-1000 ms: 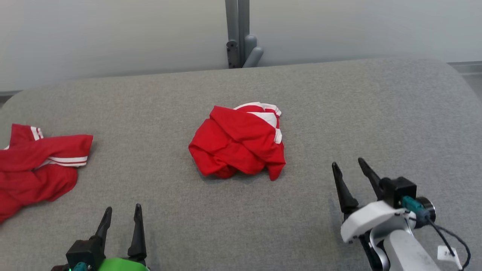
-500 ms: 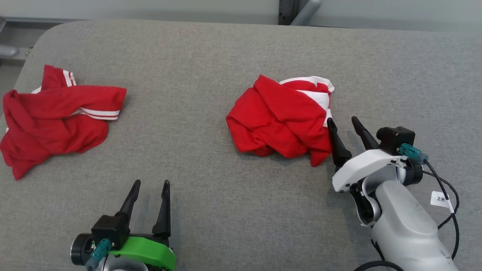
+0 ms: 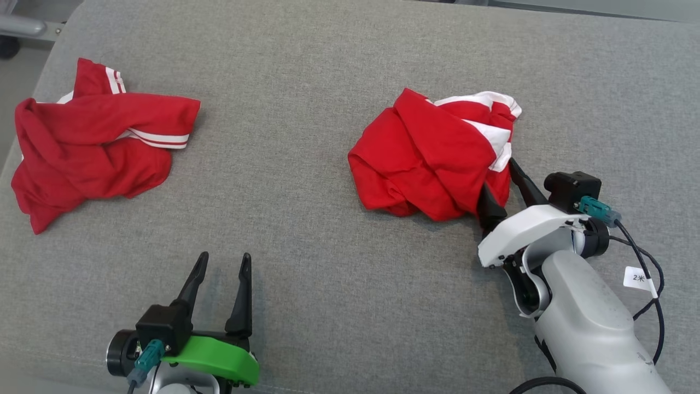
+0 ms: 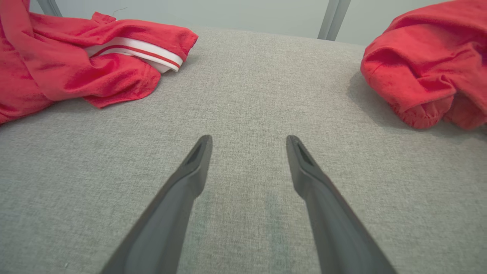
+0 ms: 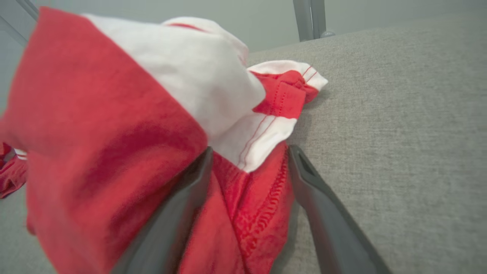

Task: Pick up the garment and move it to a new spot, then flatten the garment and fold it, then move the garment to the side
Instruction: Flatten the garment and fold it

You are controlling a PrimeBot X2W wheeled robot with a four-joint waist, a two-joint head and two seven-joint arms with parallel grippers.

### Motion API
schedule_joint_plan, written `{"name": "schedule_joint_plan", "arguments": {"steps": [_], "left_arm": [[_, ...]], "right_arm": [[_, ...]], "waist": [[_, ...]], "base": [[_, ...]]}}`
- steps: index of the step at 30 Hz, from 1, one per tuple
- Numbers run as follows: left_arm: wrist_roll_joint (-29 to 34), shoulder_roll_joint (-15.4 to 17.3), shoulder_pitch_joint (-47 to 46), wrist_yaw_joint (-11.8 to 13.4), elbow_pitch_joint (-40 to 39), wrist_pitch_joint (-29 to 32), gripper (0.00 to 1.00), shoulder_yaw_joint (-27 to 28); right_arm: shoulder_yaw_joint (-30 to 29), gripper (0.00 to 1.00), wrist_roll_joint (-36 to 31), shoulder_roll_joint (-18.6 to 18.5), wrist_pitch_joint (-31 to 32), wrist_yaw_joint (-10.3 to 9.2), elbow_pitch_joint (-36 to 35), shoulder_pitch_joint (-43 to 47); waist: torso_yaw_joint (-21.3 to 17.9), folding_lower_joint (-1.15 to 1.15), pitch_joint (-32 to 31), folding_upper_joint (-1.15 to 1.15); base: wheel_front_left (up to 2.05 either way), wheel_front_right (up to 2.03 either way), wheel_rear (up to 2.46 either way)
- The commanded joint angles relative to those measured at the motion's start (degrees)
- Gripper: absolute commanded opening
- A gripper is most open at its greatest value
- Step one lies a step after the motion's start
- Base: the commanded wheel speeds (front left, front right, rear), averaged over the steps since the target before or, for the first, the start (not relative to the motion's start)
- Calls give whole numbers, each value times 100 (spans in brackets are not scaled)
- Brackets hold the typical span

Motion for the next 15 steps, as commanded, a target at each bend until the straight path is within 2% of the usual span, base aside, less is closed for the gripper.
{"name": "schedule_joint_plan", "arguments": {"steps": [1,11,12,14,15], "left_arm": [[-47,10,-81,2,6,-3,100,-24],[-60,11,-96,-21,81,-3,100,-71],[-65,11,-96,-17,95,-3,100,-72],[-77,11,-90,-11,108,-3,100,-67],[-80,10,-88,-13,118,-3,100,-70]], "right_arm": [[4,100,24,-37,-1,-7,-52,33],[15,99,85,-32,-1,-7,-156,67],[15,95,90,-31,-1,-7,-141,42],[36,73,124,-26,-1,-7,-91,5],[33,51,127,-25,-1,-8,-81,-16]], "waist": [[-20,0,-18,0],[-12,0,-24,0],[-2,0,-23,0],[19,0,-27,0],[29,0,-31,0]], "base": [[0,0,0],[0,0,0],[0,0,0],[0,0,0],[0,0,0]]}}
